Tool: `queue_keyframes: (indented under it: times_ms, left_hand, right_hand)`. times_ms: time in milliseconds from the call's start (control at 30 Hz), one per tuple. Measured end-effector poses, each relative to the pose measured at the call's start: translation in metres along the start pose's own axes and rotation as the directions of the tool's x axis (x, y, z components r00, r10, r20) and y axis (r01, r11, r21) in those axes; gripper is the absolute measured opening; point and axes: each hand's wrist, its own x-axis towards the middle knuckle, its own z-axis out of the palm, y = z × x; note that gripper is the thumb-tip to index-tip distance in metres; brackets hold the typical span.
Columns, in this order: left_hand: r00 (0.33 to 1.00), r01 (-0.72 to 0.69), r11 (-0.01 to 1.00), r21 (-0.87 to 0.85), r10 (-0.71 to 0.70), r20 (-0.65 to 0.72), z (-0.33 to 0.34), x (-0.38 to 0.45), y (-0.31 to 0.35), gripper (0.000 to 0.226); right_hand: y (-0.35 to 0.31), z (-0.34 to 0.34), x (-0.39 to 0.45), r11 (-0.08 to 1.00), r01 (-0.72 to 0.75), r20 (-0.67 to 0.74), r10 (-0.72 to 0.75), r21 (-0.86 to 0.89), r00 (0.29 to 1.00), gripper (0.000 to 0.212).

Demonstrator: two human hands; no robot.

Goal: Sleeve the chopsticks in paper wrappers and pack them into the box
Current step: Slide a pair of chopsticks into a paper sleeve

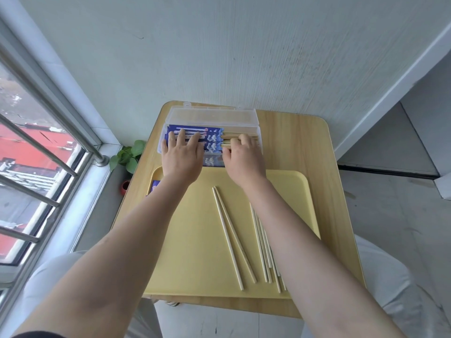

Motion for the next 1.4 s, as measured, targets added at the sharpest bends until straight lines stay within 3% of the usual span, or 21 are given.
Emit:
queue_keyframes:
  times_ms: [67, 167, 233, 333, 433, 533, 567, 600, 667, 700, 767, 867, 1033, 1100, 1267, 1400]
  left_hand:
    - [0.999, -0.004, 1.000, 0.011, 0.004, 0.040, 0.002, -0.004, 0.000, 0.055]
    - [0.998, -0.034, 0.998, 0.046, 0.031, 0.063, 0.002, -0.007, -0.004, 0.060]
    - [0.997, -0.040, 0.998, 0.044, 0.037, 0.069, 0.000, -0.007, -0.006, 0.059]
    - [0.996, -0.028, 0.999, 0.030, 0.025, 0.085, 0.000, -0.008, -0.005, 0.060]
    - [0.999, -0.033, 0.999, -0.004, 0.033, -0.005, -0.003, -0.015, -0.006, 0.061]
    - [0.971, -0.039, 0.989, -0.142, 0.004, -0.239, -0.014, -0.039, -0.005, 0.054]
    - [0.951, -0.012, 0.978, -0.210, -0.053, -0.304, -0.017, -0.049, -0.007, 0.046]
    - [0.941, 0.040, 0.960, -0.276, -0.129, -0.312, -0.019, -0.060, -0.009, 0.036]
    - [0.948, 0.226, 0.931, -0.288, -0.278, -0.156, -0.015, -0.081, -0.021, 0.025]
    - [0.944, 0.305, 0.930, -0.207, -0.324, -0.062, -0.012, -0.092, -0.028, 0.026]
    - [0.933, 0.356, 0.934, -0.035, -0.352, 0.078, -0.005, -0.109, -0.038, 0.035]
    - [0.954, 0.294, 0.955, -0.042, -0.290, 0.080, 0.010, -0.127, -0.043, 0.042]
    - [0.971, 0.230, 0.880, -0.415, -0.235, 0.039, 0.017, -0.144, -0.038, 0.060]
    - [0.972, 0.226, 0.851, -0.474, -0.230, 0.051, 0.017, -0.145, -0.039, 0.064]
    - [0.980, 0.190, 0.905, -0.381, -0.197, 0.022, 0.015, -0.145, -0.049, 0.036]
    - [0.969, 0.203, 0.888, -0.412, -0.244, -0.049, 0.006, -0.134, -0.051, 0.024]
  right_hand:
    - [-0.001, 0.000, -0.003, 1.000, 0.007, -0.010, -0.007, -0.019, 1.000, 0.049]
    - [0.001, 0.002, -0.003, 0.999, -0.013, 0.142, 0.017, -0.029, 0.990, 0.065]
    - [0.003, 0.005, -0.001, 0.997, -0.006, 0.205, 0.022, -0.078, 0.978, 0.067]
    - [0.002, 0.002, -0.001, 0.998, -0.017, 0.190, 0.028, -0.063, 0.981, 0.066]
    - [-0.002, -0.001, -0.007, 1.000, -0.006, 0.051, 0.004, 0.030, 0.999, 0.060]
    - [-0.015, 0.000, -0.025, 0.992, 0.091, -0.292, -0.063, 0.084, 0.954, 0.027]
    - [-0.020, 0.000, -0.033, 0.990, 0.102, -0.303, -0.068, 0.100, 0.950, 0.015]
    - [-0.025, -0.002, -0.043, 0.988, 0.089, -0.205, -0.063, 0.123, 0.977, 0.009]
    - [-0.037, 0.004, -0.062, 0.997, -0.020, 0.143, 0.009, 0.071, 0.990, 0.015]
    - [-0.041, 0.008, -0.072, 0.998, -0.062, 0.282, 0.057, 0.006, 0.958, 0.022]
    - [-0.044, 0.018, -0.087, 0.988, -0.133, 0.406, 0.153, -0.079, 0.901, 0.043]
    - [-0.046, 0.026, -0.102, 0.973, -0.203, 0.405, 0.231, -0.112, 0.885, 0.051]
    - [-0.033, 0.028, -0.116, 0.957, -0.290, 0.338, 0.277, -0.014, 0.900, 0.031]
    - [-0.024, 0.026, -0.118, 0.946, -0.318, 0.303, 0.287, 0.059, 0.909, 0.025]
    - [-0.018, 0.014, -0.120, 0.922, -0.354, 0.267, 0.306, 0.155, 0.914, 0.032]
    - [-0.028, 0.003, -0.125, 0.923, -0.291, 0.209, 0.242, 0.252, 0.948, 0.021]
